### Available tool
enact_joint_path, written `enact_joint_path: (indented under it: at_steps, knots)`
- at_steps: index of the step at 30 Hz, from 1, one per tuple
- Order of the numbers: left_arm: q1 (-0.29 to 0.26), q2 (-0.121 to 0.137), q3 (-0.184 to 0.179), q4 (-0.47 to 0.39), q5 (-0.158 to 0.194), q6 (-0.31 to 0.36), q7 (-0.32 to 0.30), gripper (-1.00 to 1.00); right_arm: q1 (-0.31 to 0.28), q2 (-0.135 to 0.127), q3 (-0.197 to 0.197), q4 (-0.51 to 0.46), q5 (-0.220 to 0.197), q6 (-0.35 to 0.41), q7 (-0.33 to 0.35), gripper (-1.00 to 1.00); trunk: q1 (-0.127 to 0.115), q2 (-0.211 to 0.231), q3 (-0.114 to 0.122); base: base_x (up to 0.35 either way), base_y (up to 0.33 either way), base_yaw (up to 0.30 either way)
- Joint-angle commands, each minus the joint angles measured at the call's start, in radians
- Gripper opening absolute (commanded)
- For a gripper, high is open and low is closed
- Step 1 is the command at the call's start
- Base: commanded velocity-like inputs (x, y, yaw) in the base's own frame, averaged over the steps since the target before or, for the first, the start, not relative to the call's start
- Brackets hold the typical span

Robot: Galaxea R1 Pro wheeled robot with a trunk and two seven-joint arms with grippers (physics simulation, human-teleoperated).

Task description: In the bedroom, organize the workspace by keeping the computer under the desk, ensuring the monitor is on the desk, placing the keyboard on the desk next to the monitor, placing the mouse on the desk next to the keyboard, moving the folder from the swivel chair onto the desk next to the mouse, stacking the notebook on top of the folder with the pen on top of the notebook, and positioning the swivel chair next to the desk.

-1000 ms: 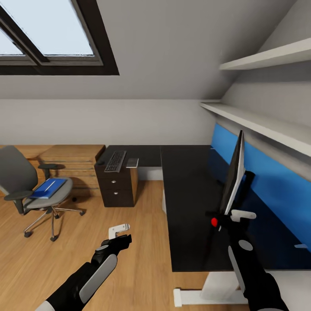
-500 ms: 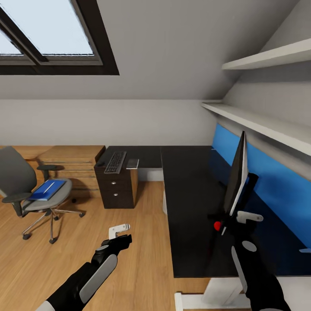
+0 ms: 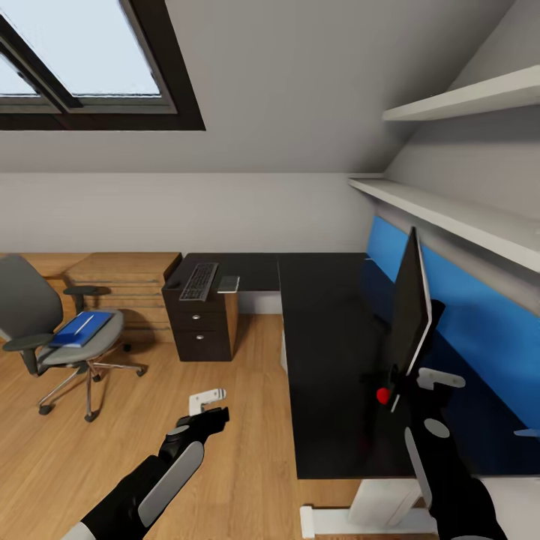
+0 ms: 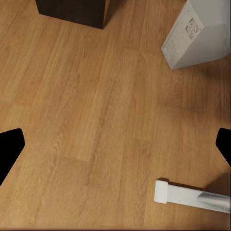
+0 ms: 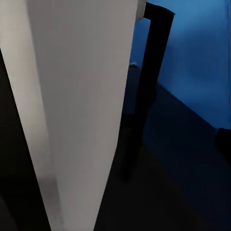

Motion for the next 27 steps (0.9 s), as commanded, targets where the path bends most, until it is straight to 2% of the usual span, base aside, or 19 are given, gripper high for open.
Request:
enact_joint_path:
  at_steps: [1, 7, 13, 27]
  knots:
    - [-0.001, 0.001, -0.003, -0.002, 0.005, 0.002, 0.008, 1.00, -0.001, 0.000, -0.001, -0.002, 0.011, 0.009, -0.003, 1.00, 0.000, -0.002, -0.002, -0.144, -0.220, 0.000]
    - [-0.001, 0.001, -0.003, -0.002, 0.005, 0.002, 0.008, 1.00, 0.000, 0.000, -0.001, -0.002, 0.010, 0.009, -0.003, 1.00, 0.000, -0.002, -0.002, -0.095, -0.287, 0.000]
    - [-0.001, 0.002, -0.002, -0.002, 0.005, 0.001, 0.009, 1.00, -0.001, 0.000, -0.001, -0.002, 0.010, 0.009, -0.003, 1.00, 0.000, -0.002, -0.002, 0.040, -0.294, 0.000]
    - [-0.001, 0.001, -0.003, -0.002, 0.007, 0.002, 0.009, 1.00, -0.001, 0.000, -0.001, -0.002, 0.009, 0.009, -0.003, 1.00, 0.000, -0.002, -0.002, 0.008, -0.040, 0.000]
